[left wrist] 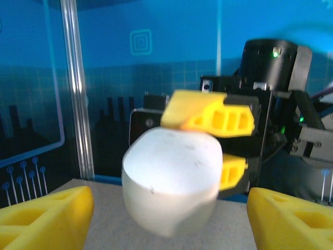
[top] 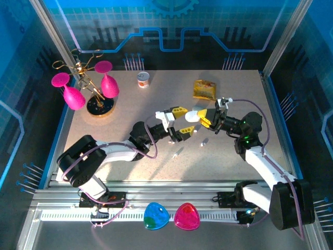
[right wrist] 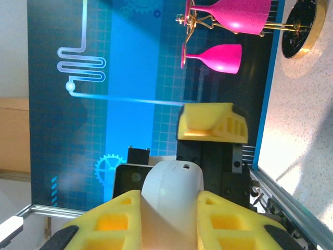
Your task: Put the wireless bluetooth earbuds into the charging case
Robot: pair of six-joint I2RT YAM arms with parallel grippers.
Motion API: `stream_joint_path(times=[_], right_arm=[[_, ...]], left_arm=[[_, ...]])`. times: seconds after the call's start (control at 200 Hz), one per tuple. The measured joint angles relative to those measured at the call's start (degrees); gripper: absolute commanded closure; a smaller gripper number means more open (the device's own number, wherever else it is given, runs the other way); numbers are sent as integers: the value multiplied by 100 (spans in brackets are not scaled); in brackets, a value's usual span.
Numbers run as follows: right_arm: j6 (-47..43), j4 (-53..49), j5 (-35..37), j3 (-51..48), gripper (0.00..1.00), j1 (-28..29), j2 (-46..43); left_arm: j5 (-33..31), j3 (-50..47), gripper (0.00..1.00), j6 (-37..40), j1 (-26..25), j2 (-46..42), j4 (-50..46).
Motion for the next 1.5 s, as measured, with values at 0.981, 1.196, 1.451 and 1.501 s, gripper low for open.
stream_joint_path(times=[0.981, 1.196, 1.451, 1.501], right_arm=[[664, 828, 44, -328, 88, 0, 17], [730, 887, 44, -328, 88, 0, 59], [855, 1032, 87, -328, 88, 0, 107], [885, 1082, 90, -328, 88, 0, 116]], left_arm=[[680, 389, 49, -227, 33, 262, 109], [743, 391, 38, -223, 33, 299, 105], [780, 407, 44, -227, 33, 361, 103], [780, 407, 44, -225, 33, 372, 103]])
